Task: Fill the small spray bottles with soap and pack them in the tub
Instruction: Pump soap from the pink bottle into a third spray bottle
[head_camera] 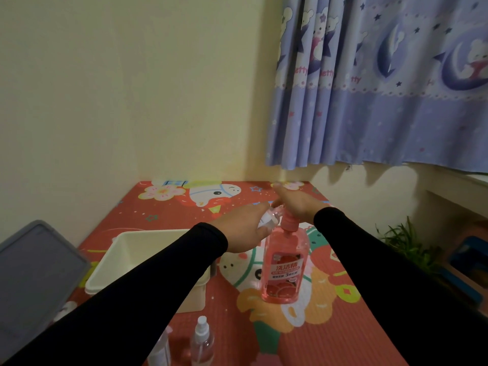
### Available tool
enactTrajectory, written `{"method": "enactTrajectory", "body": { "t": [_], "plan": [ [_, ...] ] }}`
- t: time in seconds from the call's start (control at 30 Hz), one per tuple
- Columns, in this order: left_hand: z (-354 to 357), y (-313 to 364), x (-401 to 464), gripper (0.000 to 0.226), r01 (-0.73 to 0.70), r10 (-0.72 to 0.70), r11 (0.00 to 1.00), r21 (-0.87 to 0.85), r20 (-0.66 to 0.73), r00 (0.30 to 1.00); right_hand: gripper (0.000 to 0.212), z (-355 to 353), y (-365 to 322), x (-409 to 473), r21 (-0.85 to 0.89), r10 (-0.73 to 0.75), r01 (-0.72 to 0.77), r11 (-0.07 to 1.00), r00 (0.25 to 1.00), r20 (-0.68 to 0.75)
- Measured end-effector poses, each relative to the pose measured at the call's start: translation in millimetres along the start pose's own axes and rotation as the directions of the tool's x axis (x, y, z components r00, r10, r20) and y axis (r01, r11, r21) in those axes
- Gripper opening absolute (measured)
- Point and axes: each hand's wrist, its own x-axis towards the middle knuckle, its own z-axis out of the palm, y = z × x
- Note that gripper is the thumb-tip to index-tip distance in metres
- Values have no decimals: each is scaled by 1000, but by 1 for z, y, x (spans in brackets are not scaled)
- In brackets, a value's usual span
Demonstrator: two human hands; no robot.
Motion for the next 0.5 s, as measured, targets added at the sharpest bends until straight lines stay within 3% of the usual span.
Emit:
{"method": "enactTrajectory", "body": {
  "t": [0.13,0.27,0.5],
  "plan": [
    [-7,3,1,50,-8,8,1000,13,-39,999,67,-11,-8,-3,-3,-84,84,996,995,-51],
    [-5,2,0,55,-17,18,1000,16,-25,1000,67,-3,0,2,44,-53,54,998,998,-35],
    [2,1,-1,55,16,-16,1000,22,10,1000,72,4,6,1,-34,-44,43,999,999,-20]
  ]
}}
